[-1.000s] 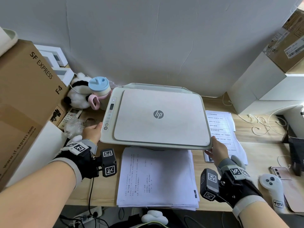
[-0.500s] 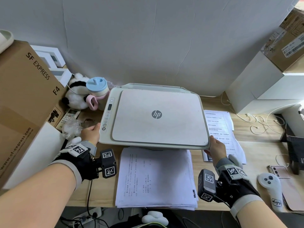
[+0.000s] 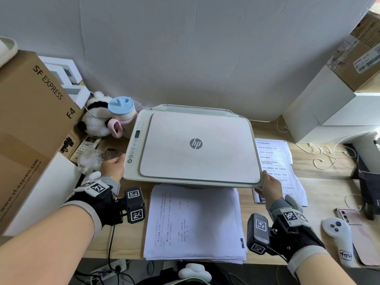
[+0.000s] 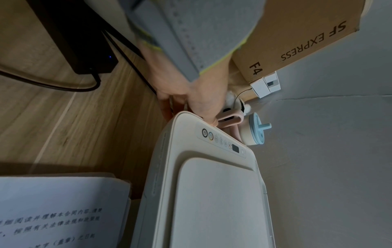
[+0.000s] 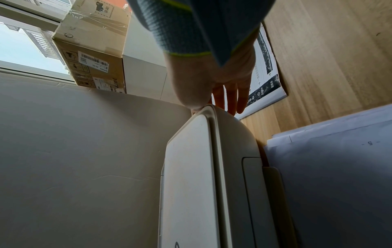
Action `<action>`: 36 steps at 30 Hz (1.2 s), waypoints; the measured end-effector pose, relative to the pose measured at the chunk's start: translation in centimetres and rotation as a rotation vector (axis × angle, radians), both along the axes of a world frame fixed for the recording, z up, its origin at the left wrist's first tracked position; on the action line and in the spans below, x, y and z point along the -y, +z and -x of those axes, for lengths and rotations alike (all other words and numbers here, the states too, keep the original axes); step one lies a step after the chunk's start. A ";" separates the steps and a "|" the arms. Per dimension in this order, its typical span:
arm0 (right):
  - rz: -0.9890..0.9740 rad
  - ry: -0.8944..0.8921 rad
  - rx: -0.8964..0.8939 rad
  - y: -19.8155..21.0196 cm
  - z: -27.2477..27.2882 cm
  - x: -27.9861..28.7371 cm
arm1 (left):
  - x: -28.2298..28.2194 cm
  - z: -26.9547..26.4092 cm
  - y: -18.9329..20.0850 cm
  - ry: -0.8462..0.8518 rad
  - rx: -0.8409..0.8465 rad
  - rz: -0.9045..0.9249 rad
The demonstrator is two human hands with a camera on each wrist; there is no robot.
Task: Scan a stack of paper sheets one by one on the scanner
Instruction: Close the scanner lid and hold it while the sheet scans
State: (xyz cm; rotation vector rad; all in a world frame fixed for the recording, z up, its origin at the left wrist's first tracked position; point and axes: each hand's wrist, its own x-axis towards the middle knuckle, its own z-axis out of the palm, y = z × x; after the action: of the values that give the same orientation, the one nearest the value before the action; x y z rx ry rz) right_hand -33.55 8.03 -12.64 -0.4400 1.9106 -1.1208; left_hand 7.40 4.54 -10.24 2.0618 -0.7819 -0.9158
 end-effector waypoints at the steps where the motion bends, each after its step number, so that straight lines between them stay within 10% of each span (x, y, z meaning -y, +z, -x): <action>1: -0.001 0.001 -0.004 0.0 0.0 0.0 | 0.0 0.0 0.0 0.000 0.000 0.003; 36: 0.015 -0.022 0.003 -0.1 -0.2 -0.2 | 0.1 -0.5 -1.0 -0.013 0.021 0.034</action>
State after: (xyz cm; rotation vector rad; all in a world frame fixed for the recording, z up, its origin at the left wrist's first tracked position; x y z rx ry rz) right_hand -33.33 8.19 -12.74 -0.4266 1.9091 -1.1502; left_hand 7.92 4.44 -11.27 2.0421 -0.8175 -0.8837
